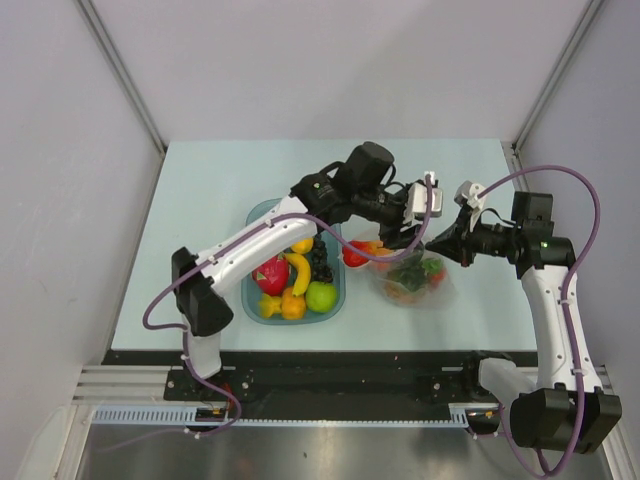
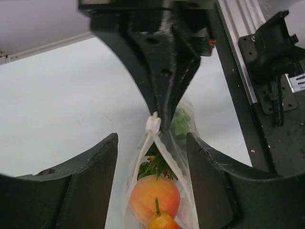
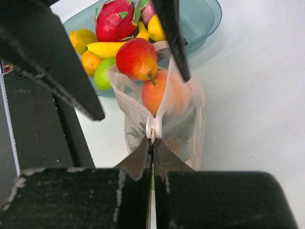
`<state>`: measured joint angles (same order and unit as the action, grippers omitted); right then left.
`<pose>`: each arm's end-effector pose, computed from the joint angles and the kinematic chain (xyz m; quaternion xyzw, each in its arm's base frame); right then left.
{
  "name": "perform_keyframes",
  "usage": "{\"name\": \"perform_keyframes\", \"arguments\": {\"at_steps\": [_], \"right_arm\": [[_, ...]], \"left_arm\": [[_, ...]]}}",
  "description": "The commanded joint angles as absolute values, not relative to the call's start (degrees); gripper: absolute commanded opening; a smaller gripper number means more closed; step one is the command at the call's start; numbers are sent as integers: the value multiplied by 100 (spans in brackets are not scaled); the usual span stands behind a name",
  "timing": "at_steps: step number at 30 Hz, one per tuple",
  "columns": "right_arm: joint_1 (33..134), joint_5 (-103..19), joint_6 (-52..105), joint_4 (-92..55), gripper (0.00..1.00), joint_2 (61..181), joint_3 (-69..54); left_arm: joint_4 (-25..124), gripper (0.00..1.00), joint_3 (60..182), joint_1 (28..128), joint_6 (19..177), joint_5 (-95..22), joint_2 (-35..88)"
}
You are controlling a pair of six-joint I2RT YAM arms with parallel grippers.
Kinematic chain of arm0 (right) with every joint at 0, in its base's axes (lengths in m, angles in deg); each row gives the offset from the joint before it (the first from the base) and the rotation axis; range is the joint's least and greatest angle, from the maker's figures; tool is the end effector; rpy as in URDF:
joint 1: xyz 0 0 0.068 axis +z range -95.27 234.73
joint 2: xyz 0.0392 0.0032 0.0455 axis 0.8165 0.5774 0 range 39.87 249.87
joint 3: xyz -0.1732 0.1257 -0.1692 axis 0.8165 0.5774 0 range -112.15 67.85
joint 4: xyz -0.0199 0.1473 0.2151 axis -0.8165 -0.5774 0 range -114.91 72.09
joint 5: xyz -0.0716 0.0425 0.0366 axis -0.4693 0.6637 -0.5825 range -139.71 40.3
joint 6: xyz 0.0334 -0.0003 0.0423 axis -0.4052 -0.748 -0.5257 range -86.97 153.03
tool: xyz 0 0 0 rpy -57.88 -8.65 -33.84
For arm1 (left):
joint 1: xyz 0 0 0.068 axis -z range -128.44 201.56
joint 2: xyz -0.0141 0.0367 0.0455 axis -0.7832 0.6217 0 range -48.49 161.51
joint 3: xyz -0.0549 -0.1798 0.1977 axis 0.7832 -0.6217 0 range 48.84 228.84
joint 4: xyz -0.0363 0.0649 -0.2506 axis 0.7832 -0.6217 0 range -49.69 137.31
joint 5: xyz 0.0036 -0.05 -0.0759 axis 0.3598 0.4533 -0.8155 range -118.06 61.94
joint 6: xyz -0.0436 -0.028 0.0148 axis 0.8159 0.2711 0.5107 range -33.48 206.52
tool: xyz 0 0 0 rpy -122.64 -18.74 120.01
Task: Place the food in the zip-top bag and seal the zipper
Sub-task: Adjust the fake fruit in the zipper food storage bag.
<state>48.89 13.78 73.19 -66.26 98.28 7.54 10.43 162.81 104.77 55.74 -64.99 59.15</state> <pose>0.1888 0.0125 0.3413 -0.4194 0.6970 0.3265 0.4813 0.2374 -0.3533 0.3997 0.6678 0.5071 -0.3612 0.4079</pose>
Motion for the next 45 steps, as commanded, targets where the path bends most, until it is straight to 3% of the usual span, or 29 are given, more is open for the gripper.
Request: {"name": "perform_keyframes", "arguments": {"at_steps": [1,5,11,15,18,20,27,45], "right_arm": [[4867,1577,7442,-6589,0,9708,615],[4867,1560,7451,-6589,0,9691,659],[4867,1551,7512,-6607,0,9682,686],[4867,1568,7591,-6616,0,9717,668],[4867,1595,7627,-6642,0,9752,633],[4867,1586,7653,-6651,0,9770,624],[4876,1621,7802,-6791,0,9796,580],[4946,1648,7970,-7002,0,9805,545]], "left_arm": [[820,63,16573,10596,5013,-6700,5962],[1250,63,16311,10281,5952,-6593,5770],[2138,66,14054,9279,6394,-6717,4154],[1972,55,12964,8594,6673,-6603,3563],[1936,45,12374,8504,6579,-6087,3335],[1989,43,12153,8522,6578,-5805,3334],[2015,37,12196,8872,6701,-5487,3966],[2534,37,13558,9866,7114,-5882,4661]]}}
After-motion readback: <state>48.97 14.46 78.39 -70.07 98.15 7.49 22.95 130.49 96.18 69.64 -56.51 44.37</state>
